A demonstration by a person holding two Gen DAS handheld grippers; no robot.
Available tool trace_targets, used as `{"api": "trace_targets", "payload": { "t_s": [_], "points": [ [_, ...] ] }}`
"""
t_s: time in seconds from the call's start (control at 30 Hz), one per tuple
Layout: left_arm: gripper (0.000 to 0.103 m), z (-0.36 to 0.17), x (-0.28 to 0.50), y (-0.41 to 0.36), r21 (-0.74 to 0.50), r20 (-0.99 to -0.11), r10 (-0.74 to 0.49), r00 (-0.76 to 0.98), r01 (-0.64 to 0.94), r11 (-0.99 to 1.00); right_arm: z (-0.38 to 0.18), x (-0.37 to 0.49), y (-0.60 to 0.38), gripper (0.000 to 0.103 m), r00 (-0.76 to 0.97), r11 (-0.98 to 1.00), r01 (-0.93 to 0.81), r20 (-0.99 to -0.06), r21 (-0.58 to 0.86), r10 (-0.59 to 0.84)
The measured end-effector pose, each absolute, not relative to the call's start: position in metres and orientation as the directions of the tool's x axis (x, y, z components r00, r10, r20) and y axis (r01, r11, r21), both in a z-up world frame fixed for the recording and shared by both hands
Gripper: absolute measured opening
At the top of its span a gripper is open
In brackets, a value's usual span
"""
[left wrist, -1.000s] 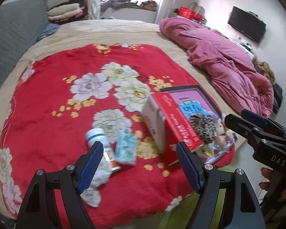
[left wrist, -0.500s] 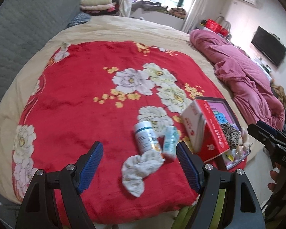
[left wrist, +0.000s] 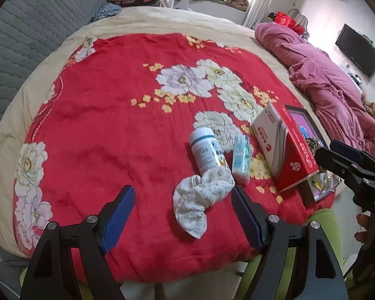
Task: Organize soft objects
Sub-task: 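Lift both open tools from the tray and move back toward the pile, then grasp the floral cloth scrunchie with the left tool while the right tool grasps the green tissue pack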
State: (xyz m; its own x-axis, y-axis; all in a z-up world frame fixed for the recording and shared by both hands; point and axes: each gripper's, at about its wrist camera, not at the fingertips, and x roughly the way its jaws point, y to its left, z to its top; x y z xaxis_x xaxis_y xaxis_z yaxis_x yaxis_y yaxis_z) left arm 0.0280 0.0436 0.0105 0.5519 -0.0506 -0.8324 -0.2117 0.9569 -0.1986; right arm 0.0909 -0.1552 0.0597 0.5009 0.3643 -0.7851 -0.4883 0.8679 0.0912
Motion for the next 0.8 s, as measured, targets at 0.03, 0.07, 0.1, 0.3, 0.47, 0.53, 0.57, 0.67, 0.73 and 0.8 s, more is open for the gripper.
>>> {"api": "trace_targets", "payload": {
  "t_s": [0.03, 0.07, 0.1, 0.3, 0.47, 0.53, 0.57, 0.67, 0.73, 0.8],
  "points": [
    [0.08, 0.008, 0.028, 0.041, -0.198, -0.834, -0.052, 0.549, -0.21, 0.958, 0.056, 0.09, -0.154, 0.075, 0.497, 0.868, -0.489, -0.789, 0.089, 0.361],
    [0.08, 0.007, 0.028, 0.038, -0.198, -0.836, -0.056, 0.547, -0.206, 0.958, 0.054, 0.09, -0.153, 0.075, 0.495, 0.868, -0.489, -0.792, 0.087, 0.358],
    [0.08, 0.005, 0.029, 0.037, -0.198, -0.836, -0.058, 0.545, -0.203, 0.959, 0.05, 0.09, -0.153, 0.075, 0.491, 0.87, -0.486, -0.796, 0.086, 0.353],
    [0.08, -0.01, 0.031, 0.025, -0.2, -0.85, -0.081, 0.52, -0.177, 0.964, 0.033, 0.094, -0.151, 0.075, 0.465, 0.876, -0.471, -0.817, 0.099, 0.342],
    [0.08, -0.027, 0.035, 0.023, -0.214, -0.864, -0.109, 0.491, -0.163, 0.963, 0.021, 0.098, -0.148, 0.075, 0.449, 0.881, -0.462, -0.83, 0.101, 0.331],
    [0.08, -0.034, 0.036, 0.022, -0.22, -0.871, -0.12, 0.476, -0.161, 0.962, 0.017, 0.099, -0.146, 0.075, 0.442, 0.881, -0.464, -0.836, 0.097, 0.325],
    [0.08, -0.038, 0.037, 0.022, -0.219, -0.875, -0.123, 0.469, -0.156, 0.963, 0.015, 0.1, -0.145, 0.075, 0.439, 0.88, -0.464, -0.838, 0.097, 0.324],
    [0.08, -0.048, 0.042, 0.021, -0.22, -0.884, -0.131, 0.449, -0.15, 0.964, 0.011, 0.101, -0.142, 0.075, 0.429, 0.879, -0.468, -0.845, 0.095, 0.32],
    [0.08, -0.054, 0.046, 0.022, -0.226, -0.889, -0.141, 0.436, -0.151, 0.962, 0.008, 0.101, -0.14, 0.075, 0.423, 0.876, -0.473, -0.848, 0.094, 0.319],
    [0.08, -0.061, 0.05, 0.022, -0.229, -0.892, -0.145, 0.428, -0.15, 0.962, 0.006, 0.102, -0.137, 0.075, 0.417, 0.873, -0.479, -0.852, 0.091, 0.317]
  ]
}}
